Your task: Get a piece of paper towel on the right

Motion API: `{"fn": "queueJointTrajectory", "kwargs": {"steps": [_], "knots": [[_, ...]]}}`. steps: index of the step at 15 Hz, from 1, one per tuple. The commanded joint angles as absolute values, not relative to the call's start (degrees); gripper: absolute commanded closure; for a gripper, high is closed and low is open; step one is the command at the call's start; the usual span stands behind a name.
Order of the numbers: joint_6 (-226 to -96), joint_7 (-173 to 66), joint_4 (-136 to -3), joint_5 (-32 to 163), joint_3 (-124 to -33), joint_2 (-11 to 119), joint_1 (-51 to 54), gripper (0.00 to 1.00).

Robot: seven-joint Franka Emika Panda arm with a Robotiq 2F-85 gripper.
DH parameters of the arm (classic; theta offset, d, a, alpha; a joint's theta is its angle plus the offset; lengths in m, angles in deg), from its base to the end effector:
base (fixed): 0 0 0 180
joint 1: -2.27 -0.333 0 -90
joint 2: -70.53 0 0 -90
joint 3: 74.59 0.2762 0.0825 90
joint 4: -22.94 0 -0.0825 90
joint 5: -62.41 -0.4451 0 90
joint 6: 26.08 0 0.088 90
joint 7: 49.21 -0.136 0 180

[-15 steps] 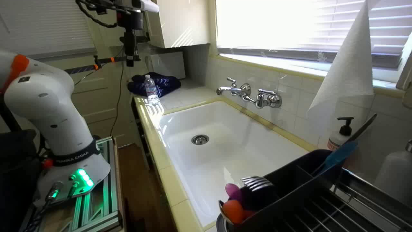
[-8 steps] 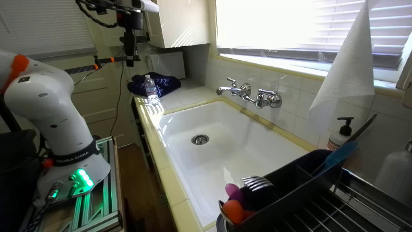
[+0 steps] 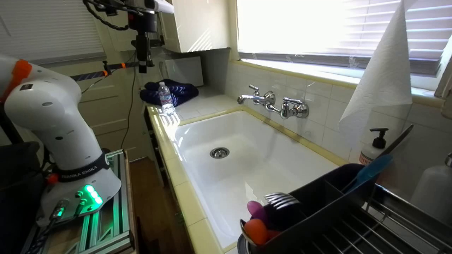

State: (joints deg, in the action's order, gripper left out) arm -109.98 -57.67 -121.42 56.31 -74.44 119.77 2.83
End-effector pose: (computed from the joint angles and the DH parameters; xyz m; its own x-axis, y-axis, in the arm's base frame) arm 0.3554 0.0128 0.4685 0.9677 -0.1433 -0.2072 -0.1616 -0.9841 -0.0742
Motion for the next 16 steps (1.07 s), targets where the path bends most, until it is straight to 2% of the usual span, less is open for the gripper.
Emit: {"fn": "queueJointTrajectory", "kwargs": {"steps": [1, 12, 15, 16], "knots": [[-115.1, -60.8, -122.0, 58.2, -72.8, 119.8, 6.5, 0.0], [-146.8, -74.4, -124.8, 71.8, -73.1, 113.9, 20.7, 0.0], [-145.0, -79.8, -123.4, 72.9, -72.1, 112.6, 24.4, 0.0], [-145.7, -76.1, -124.0, 71.8, -73.7, 113.4, 22.4, 0.0]]}}
